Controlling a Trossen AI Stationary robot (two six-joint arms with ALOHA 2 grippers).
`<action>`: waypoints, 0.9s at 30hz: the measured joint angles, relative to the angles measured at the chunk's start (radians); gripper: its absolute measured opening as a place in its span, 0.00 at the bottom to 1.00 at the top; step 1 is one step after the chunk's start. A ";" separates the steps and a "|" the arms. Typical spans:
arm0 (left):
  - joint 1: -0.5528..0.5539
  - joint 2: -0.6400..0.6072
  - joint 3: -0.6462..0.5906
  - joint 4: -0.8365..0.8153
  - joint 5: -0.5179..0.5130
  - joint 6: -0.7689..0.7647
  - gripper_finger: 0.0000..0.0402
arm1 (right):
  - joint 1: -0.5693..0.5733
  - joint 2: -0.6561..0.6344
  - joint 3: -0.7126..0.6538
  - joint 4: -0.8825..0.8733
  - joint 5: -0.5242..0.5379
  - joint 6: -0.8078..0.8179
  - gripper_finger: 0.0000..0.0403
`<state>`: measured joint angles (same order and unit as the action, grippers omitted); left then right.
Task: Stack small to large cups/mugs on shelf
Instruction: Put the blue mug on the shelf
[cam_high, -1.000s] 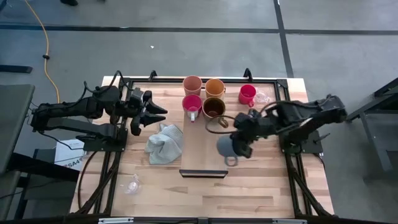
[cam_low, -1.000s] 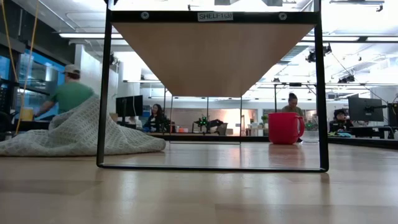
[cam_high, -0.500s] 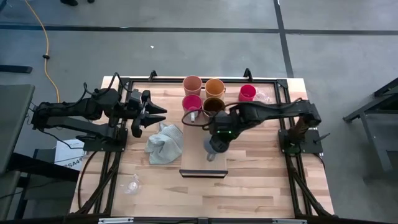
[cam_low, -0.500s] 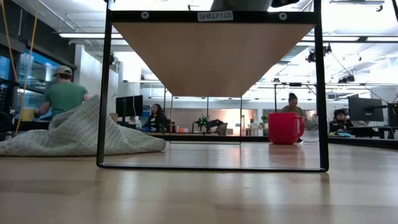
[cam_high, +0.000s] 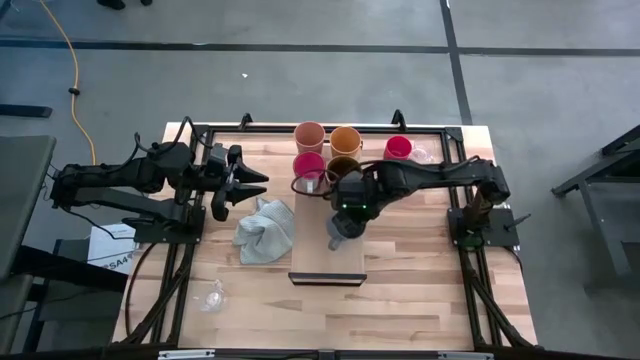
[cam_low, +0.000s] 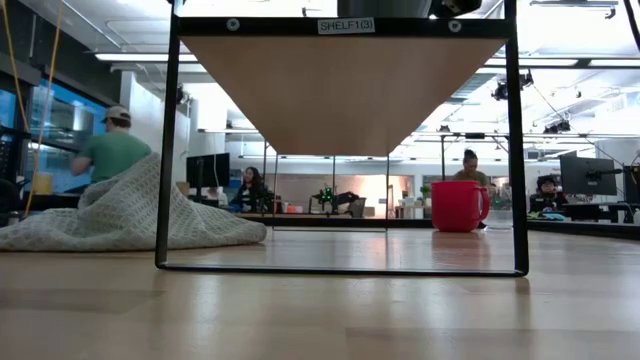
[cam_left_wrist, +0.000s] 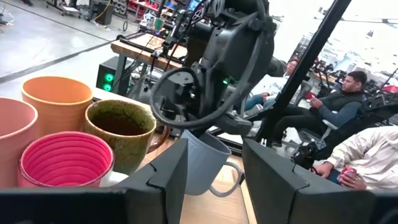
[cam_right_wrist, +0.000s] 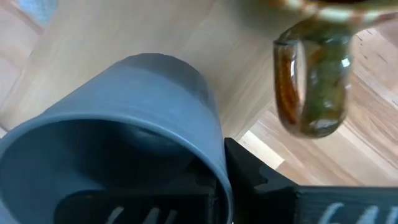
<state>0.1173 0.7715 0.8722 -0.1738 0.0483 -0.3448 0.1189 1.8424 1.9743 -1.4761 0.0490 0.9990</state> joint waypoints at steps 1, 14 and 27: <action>0.000 0.000 0.000 0.000 0.000 0.000 0.35 | -0.003 0.004 0.001 0.000 0.000 0.009 0.00; 0.000 0.000 0.000 -0.001 0.000 -0.001 0.35 | -0.040 0.024 0.001 -0.009 -0.049 0.017 0.00; 0.000 0.000 0.000 0.000 0.000 -0.001 0.35 | -0.047 0.027 0.000 -0.005 -0.043 0.033 0.16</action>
<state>0.1173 0.7719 0.8722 -0.1741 0.0479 -0.3455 0.0715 1.8694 1.9745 -1.4813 0.0065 1.0321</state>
